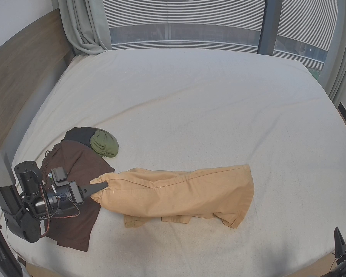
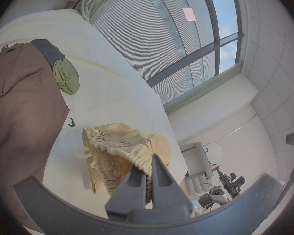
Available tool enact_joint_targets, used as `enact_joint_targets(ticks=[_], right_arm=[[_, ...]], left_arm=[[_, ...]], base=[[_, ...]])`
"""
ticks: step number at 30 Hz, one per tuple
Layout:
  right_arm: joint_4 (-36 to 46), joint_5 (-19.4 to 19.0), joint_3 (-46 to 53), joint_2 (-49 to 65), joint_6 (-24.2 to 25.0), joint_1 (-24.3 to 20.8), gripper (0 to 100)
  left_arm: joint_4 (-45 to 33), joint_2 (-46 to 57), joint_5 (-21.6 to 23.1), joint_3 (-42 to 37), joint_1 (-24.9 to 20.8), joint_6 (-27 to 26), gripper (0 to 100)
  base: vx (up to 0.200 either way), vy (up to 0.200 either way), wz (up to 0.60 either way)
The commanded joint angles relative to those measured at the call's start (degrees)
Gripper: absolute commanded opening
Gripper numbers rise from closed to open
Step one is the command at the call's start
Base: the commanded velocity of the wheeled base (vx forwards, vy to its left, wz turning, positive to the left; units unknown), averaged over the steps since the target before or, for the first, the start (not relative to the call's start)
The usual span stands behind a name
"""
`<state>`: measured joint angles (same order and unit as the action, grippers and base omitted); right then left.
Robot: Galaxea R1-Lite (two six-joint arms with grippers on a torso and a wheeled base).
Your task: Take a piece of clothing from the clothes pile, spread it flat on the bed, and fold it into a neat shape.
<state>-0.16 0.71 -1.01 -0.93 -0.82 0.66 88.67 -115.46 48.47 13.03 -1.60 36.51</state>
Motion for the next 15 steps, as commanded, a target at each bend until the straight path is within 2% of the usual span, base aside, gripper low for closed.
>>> enact_joint_targets(ticks=[1,15], right_arm=[[-0.1,-0.1,1.0,0.3,-0.3,0.0,100],[-0.3,0.3,1.0,0.5,0.4,0.0,100]], left_arm=[[0.0,-1.8,0.0,0.0,0.0,-2.6,0],[0.1,-1.3,0.0,-0.3,0.0,-4.0,0]], base=[[0.0,0.0,0.0],[0.0,0.0,0.0]])
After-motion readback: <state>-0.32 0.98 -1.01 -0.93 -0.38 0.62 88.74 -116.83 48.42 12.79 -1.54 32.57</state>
